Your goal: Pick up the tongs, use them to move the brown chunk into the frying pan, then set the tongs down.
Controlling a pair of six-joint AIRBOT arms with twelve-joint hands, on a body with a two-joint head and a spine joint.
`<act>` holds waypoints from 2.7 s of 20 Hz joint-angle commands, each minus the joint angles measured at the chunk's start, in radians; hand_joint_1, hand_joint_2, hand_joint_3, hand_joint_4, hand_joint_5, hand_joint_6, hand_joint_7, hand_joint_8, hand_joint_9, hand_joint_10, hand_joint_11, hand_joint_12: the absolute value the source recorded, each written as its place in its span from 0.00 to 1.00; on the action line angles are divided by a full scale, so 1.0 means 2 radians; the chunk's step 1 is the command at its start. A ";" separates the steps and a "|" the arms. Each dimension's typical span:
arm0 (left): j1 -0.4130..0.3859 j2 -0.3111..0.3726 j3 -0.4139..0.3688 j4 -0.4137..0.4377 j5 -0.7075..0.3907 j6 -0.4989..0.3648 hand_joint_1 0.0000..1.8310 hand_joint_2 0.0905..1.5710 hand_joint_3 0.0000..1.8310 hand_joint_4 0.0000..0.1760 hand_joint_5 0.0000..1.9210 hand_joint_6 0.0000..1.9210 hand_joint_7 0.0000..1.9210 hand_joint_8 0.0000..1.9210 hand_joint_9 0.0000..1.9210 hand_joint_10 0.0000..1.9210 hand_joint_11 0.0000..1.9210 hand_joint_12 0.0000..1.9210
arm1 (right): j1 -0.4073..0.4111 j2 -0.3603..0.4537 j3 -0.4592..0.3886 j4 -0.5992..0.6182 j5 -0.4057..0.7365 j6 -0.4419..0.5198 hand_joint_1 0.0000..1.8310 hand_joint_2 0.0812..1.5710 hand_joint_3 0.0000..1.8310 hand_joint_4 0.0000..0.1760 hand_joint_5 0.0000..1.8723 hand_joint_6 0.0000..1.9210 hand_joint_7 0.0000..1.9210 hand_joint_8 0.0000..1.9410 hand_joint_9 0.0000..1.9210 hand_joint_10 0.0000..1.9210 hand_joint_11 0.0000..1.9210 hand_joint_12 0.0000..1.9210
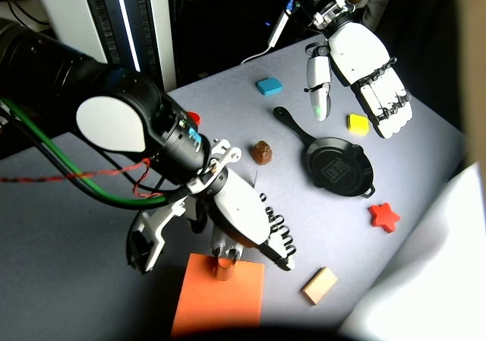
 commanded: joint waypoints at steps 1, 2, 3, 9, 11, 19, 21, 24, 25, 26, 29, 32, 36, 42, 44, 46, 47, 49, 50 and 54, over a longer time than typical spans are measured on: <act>-0.004 0.005 -0.001 0.037 -0.035 0.001 0.00 0.81 0.00 0.00 0.01 0.00 0.05 0.00 0.05 0.01 0.00 0.15 | 0.000 0.003 0.002 -0.010 0.028 -0.004 0.56 0.51 0.00 0.00 0.00 0.00 0.00 0.00 0.00 0.00 0.00 0.00; -0.004 0.005 -0.002 0.037 -0.035 0.001 0.00 0.82 0.00 0.00 0.01 0.00 0.05 0.00 0.05 0.00 0.00 0.15 | -0.001 0.003 0.003 -0.010 0.029 -0.003 0.56 0.51 0.00 0.00 0.00 0.00 0.00 0.00 0.00 0.00 0.00 0.00; -0.004 0.005 -0.002 0.037 -0.035 0.001 0.00 0.82 0.00 0.00 0.01 0.00 0.05 0.00 0.05 0.00 0.00 0.15 | -0.002 0.002 0.004 -0.010 0.029 -0.003 0.55 0.51 0.00 0.00 0.00 0.00 0.00 0.00 0.00 0.00 0.00 0.00; -0.006 0.005 -0.001 0.037 -0.039 0.001 0.04 0.82 0.00 0.00 0.03 0.00 0.06 0.00 0.06 0.00 0.00 0.18 | 0.000 0.002 0.005 -0.010 0.030 -0.002 0.57 0.56 0.00 0.00 0.01 0.01 0.01 0.00 0.01 0.00 0.00 0.00; -0.004 0.005 -0.002 0.037 -0.039 0.000 0.03 0.82 0.00 0.00 0.02 0.00 0.05 0.00 0.06 0.00 0.00 0.18 | 0.001 0.002 0.005 -0.010 0.030 0.000 0.57 0.58 0.00 0.00 0.05 0.00 0.04 0.00 0.05 0.01 0.00 0.11; 0.003 0.015 0.004 0.037 -0.042 -0.023 0.00 0.81 0.00 0.00 0.02 0.00 0.06 0.00 0.06 0.00 0.00 0.21 | 0.007 0.002 0.005 -0.010 0.030 0.007 0.57 0.64 0.01 0.00 0.19 0.03 0.20 0.01 0.17 0.03 0.00 0.54; -0.001 0.019 0.004 0.042 -0.042 -0.020 0.02 0.81 0.00 0.00 0.03 0.00 0.06 0.00 0.06 0.00 0.00 0.20 | 0.007 0.002 0.005 -0.010 0.030 0.008 0.58 0.65 0.01 0.00 0.25 0.05 0.26 0.02 0.23 0.05 0.00 0.63; -0.009 0.019 0.001 0.034 -0.037 -0.013 0.02 0.81 0.00 0.00 0.04 0.00 0.08 0.00 0.08 0.00 0.00 0.24 | 0.011 0.002 0.003 -0.010 0.030 0.011 0.58 0.68 0.01 0.00 0.33 0.07 0.34 0.02 0.30 0.08 0.00 0.75; -0.009 0.019 0.000 0.030 -0.033 -0.013 0.01 0.81 0.00 0.00 0.04 0.00 0.07 0.00 0.07 0.00 0.00 0.23 | 0.012 0.002 0.002 -0.010 0.030 0.012 0.57 0.70 0.02 0.00 0.34 0.07 0.36 0.02 0.32 0.09 0.01 0.77; -0.009 0.019 -0.001 0.030 -0.032 -0.013 0.00 0.82 0.00 0.00 0.02 0.00 0.06 0.00 0.06 0.00 0.00 0.19 | 0.014 0.002 0.001 -0.010 0.030 0.012 0.57 0.70 0.02 0.00 0.36 0.07 0.38 0.02 0.33 0.09 0.03 0.77; -0.007 0.019 -0.001 0.030 -0.032 -0.012 0.01 0.82 0.00 0.00 0.02 0.00 0.07 0.00 0.07 0.00 0.00 0.22 | 0.020 0.002 -0.004 -0.010 0.029 0.015 0.56 0.70 0.01 0.00 0.41 0.09 0.44 0.03 0.37 0.12 0.10 0.76; -0.006 0.019 0.001 0.031 -0.032 -0.011 0.03 0.81 0.00 0.00 0.05 0.01 0.09 0.00 0.09 0.00 0.00 0.26 | 0.025 0.004 -0.009 -0.010 0.024 0.022 0.58 0.71 0.01 0.00 0.42 0.09 0.47 0.04 0.39 0.14 0.13 0.77; -0.006 0.019 0.004 0.030 -0.032 -0.014 0.00 0.81 0.00 0.00 0.03 0.00 0.07 0.00 0.08 0.00 0.00 0.24 | 0.030 0.013 -0.013 -0.010 0.015 0.034 0.57 0.72 0.01 0.00 0.43 0.09 0.48 0.03 0.39 0.15 0.15 0.76; -0.008 0.019 0.005 0.031 -0.032 -0.014 0.00 0.81 0.00 0.00 0.02 0.00 0.06 0.00 0.06 0.00 0.00 0.22 | 0.047 0.037 -0.036 -0.010 0.010 0.045 0.57 0.73 0.01 0.00 0.43 0.09 0.48 0.02 0.39 0.16 0.14 0.77; -0.009 0.019 0.005 0.031 -0.033 -0.013 0.00 0.81 0.00 0.00 0.03 0.00 0.07 0.00 0.07 0.00 0.00 0.24 | 0.061 0.051 -0.059 -0.010 0.007 0.057 0.57 0.72 0.00 0.00 0.43 0.08 0.48 0.02 0.39 0.17 0.14 0.77; -0.009 0.019 0.006 0.030 -0.037 -0.013 0.00 0.81 0.00 0.00 0.03 0.00 0.07 0.00 0.08 0.00 0.00 0.26 | 0.072 0.060 -0.077 -0.010 0.002 0.070 0.58 0.72 0.00 0.00 0.43 0.08 0.48 0.02 0.39 0.18 0.15 0.77; -0.010 0.019 0.005 0.030 -0.038 -0.014 0.00 0.81 0.00 0.00 0.03 0.00 0.07 0.00 0.07 0.00 0.00 0.24 | 0.077 0.064 -0.084 -0.010 0.000 0.077 0.58 0.72 0.00 0.00 0.43 0.08 0.49 0.02 0.39 0.18 0.15 0.77; -0.011 0.019 0.005 0.031 -0.038 -0.014 0.00 0.81 0.00 0.00 0.02 0.00 0.06 0.00 0.06 0.00 0.00 0.21 | 0.087 0.073 -0.101 -0.011 -0.008 0.096 0.58 0.72 0.00 0.00 0.42 0.08 0.48 0.01 0.37 0.18 0.13 0.77; -0.011 0.019 0.005 0.031 -0.038 -0.014 0.01 0.81 0.00 0.00 0.02 0.00 0.06 0.00 0.06 0.00 0.00 0.19 | 0.090 0.078 -0.109 -0.012 -0.011 0.106 0.58 0.72 0.00 0.00 0.42 0.08 0.47 0.01 0.36 0.21 0.12 0.78; -0.012 0.019 0.004 0.030 -0.047 -0.014 0.00 0.81 0.00 0.00 0.03 0.00 0.07 0.00 0.08 0.00 0.00 0.24 | 0.095 0.097 -0.148 -0.154 -0.034 0.302 0.59 0.72 0.00 0.00 0.43 0.08 0.47 0.00 0.34 0.24 0.13 0.78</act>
